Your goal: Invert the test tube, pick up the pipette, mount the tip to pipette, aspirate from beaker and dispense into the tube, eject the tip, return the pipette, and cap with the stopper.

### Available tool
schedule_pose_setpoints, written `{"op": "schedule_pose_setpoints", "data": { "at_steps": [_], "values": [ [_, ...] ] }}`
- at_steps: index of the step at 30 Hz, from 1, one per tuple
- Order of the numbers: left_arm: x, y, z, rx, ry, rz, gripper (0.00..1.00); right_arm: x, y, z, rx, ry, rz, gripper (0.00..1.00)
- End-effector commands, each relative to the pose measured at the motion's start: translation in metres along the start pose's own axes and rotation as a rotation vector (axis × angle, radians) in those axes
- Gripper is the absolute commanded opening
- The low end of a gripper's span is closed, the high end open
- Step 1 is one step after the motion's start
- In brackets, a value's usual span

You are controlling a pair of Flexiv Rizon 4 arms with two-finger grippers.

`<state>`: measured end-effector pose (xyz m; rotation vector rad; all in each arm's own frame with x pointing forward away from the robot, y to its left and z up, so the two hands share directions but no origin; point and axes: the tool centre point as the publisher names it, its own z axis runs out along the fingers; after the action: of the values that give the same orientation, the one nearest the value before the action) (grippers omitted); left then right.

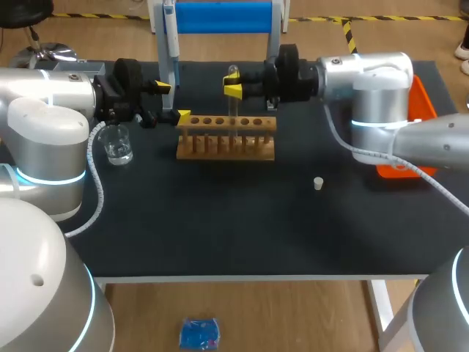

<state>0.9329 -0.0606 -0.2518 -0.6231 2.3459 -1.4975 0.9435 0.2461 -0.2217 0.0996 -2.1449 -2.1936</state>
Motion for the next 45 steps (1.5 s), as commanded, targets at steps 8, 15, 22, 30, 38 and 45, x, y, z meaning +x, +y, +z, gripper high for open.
{"op": "schedule_pose_setpoints", "data": {
  "at_steps": [8,15,22,30,38,45],
  "values": [
    [0.0,0.001,0.0,0.005,-0.003,0.001,1.0,0.008,0.023,-0.005,0.017,-0.003,-0.015,0.0],
    [0.0,0.001,0.0,0.005,-0.003,0.001,1.0,0.018,0.037,-0.009,0.047,-0.002,-0.023,0.0],
    [0.0,0.001,0.0,0.005,-0.003,0.001,1.0,0.03,0.051,-0.017,0.052,-0.009,-0.006,0.0],
    [0.0,0.001,0.0,0.005,-0.003,0.001,1.0,0.047,0.065,-0.031,0.03,-0.019,0.015,0.0],
    [0.0,0.001,0.0,0.005,-0.003,0.001,1.0,0.059,0.072,-0.039,0.026,-0.034,0.013,0.0],
    [0.0,0.001,0.0,0.005,-0.003,0.001,1.0,0.059,0.072,-0.039,0.026,-0.034,0.013,0.0]
  ]
}}
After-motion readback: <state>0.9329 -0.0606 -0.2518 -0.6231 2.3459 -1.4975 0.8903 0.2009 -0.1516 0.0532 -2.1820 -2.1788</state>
